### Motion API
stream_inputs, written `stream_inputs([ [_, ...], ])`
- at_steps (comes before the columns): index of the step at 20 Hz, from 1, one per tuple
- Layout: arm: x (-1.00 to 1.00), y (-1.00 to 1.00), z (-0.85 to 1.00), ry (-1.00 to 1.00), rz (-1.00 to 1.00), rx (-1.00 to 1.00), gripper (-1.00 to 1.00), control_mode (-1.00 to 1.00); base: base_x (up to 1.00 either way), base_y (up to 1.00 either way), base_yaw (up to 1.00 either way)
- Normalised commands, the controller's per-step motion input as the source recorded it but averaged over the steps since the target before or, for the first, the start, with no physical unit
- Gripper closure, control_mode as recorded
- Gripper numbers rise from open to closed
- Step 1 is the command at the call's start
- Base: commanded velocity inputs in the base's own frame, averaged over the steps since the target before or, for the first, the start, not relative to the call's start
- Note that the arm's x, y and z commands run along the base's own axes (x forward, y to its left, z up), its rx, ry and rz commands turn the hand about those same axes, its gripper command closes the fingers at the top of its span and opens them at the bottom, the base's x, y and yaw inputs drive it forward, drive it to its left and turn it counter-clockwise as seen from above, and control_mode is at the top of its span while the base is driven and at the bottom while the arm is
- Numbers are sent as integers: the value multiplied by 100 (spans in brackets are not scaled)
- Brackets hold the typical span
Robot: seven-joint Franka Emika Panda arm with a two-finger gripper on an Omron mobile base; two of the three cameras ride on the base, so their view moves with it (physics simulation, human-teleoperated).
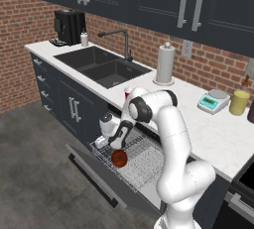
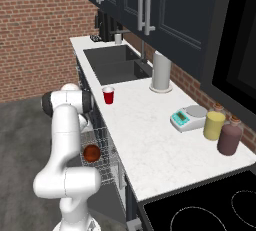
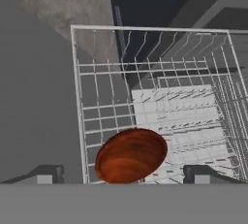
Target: Pick up the cup and bowl from the counter, place them in the dishwasher, and close the dishwasher door.
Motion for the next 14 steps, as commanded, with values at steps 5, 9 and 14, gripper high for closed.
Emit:
stream_inputs([
  [5,-20,13,100,-7,0,0,-100,-100,0,0,0],
  [9,-6,0,100,-7,0,-1,-100,-100,0,0,0],
  [14,0,0,100,-1,1,-2,-100,-100,0,0,0],
])
